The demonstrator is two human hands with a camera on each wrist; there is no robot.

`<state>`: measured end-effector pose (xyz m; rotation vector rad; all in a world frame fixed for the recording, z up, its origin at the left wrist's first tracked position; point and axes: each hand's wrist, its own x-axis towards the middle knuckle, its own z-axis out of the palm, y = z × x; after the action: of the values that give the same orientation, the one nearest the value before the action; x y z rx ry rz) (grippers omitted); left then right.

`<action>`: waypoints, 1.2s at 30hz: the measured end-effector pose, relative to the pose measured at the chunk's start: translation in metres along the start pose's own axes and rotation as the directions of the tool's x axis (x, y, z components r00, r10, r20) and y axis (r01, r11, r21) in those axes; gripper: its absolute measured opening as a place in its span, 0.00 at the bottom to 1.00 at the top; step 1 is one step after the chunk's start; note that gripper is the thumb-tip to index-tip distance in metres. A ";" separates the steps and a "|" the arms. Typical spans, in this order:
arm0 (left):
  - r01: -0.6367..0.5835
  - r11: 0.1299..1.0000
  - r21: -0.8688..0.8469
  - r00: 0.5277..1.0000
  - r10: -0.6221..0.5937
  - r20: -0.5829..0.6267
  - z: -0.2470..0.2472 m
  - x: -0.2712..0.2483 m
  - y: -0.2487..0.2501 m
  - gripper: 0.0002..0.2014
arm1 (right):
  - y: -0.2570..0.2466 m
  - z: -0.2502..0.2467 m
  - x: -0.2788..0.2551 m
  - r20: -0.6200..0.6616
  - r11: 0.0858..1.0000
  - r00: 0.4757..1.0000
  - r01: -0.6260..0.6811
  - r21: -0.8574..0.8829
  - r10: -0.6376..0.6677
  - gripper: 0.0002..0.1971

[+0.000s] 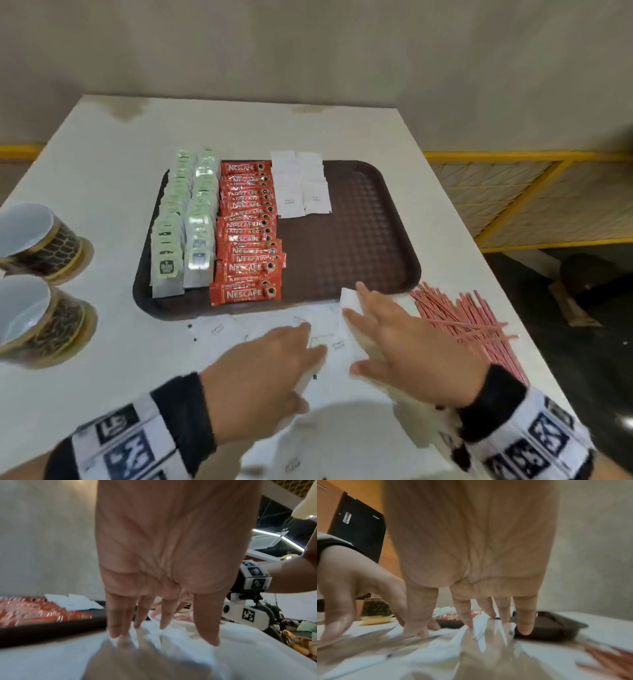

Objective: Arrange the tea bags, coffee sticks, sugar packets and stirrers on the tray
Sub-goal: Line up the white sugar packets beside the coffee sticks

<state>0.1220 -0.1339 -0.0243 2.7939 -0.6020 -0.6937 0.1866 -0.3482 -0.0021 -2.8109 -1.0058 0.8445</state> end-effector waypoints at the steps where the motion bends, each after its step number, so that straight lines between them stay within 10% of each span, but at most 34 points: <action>1: 0.027 1.000 0.012 1.000 -0.027 0.008 0.012 -0.004 0.002 0.33 | -0.004 0.012 -0.004 0.022 1.000 1.000 -0.009 -0.015 0.009 0.40; 7: 0.033 0.999 0.037 0.995 -0.029 -0.100 0.032 -0.028 0.009 0.25 | -0.022 0.054 -0.020 0.016 0.999 1.000 -0.020 -0.046 0.021 0.37; 14: 0.071 0.983 -0.167 0.933 -0.124 -0.337 0.008 -0.015 0.012 0.22 | -0.022 0.039 -0.016 -0.247 0.942 0.944 -0.137 0.305 0.218 0.25; 21: 0.254 0.962 -0.101 0.926 -0.272 -0.261 0.001 0.024 0.019 0.29 | -0.034 0.035 0.020 -0.183 0.897 0.908 -0.309 0.316 0.377 0.25; 36: 0.126 0.990 -0.060 0.976 -0.134 -0.170 -0.002 0.026 0.009 0.23 | -0.048 0.038 0.031 -0.204 0.876 0.921 -0.220 0.430 0.332 0.28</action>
<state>0.1407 -0.1526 -0.0305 2.8282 -0.3673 -0.4735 0.1595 -0.2970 -0.0395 -2.6394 -0.3400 0.5716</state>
